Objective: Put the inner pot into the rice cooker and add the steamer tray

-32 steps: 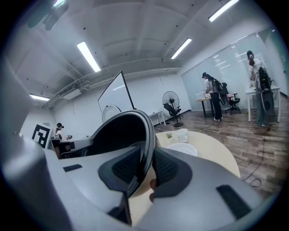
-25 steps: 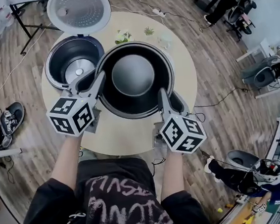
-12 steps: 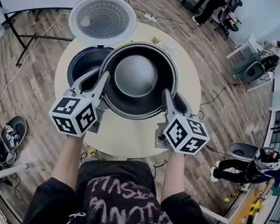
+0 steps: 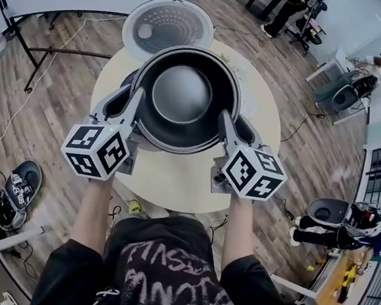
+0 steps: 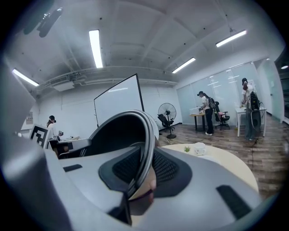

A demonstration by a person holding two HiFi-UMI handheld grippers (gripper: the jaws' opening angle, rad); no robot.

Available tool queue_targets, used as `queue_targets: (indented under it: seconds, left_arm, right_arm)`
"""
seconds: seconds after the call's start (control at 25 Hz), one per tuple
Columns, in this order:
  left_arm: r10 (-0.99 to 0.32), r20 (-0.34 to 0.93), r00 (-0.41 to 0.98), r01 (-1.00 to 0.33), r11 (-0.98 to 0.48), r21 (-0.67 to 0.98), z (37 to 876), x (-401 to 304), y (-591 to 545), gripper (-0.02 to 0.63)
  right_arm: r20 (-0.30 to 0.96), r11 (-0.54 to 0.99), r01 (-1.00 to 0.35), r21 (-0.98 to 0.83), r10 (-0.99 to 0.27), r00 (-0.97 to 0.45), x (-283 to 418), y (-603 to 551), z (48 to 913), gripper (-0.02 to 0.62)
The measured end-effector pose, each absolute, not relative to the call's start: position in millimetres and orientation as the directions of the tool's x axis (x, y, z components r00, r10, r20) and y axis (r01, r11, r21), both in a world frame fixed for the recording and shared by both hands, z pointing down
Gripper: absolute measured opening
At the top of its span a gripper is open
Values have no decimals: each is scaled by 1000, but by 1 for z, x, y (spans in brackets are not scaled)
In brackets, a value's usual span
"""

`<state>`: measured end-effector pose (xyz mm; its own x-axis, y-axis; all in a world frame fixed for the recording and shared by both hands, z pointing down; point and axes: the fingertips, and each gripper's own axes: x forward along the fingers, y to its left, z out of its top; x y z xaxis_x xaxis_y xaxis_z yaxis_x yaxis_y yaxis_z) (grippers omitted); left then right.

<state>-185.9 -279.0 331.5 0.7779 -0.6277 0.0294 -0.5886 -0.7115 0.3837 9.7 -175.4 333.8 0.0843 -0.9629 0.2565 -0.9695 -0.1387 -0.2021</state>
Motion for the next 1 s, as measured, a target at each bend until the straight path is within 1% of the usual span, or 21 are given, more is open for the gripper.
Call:
queue_targets:
  seconds: [0.24, 0.64, 1.0]
  left_arm:
    - [-665, 31, 746, -625, -683, 378, 323, -211, -296, 74]
    - [-701, 86, 708, -673, -632, 384, 330, -218, -320, 74]
    - [-686, 169, 708, -682, -601, 417, 341, -210, -335, 78]
  right_arm:
    - [260, -85, -974, -210, -965, 28, -9, -204, 327, 86]
    - [308, 3, -973, -230, -948, -76, -12, -244, 336, 90]
    - [426, 20, -963, -269, -894, -138, -3, -268, 350, 92]
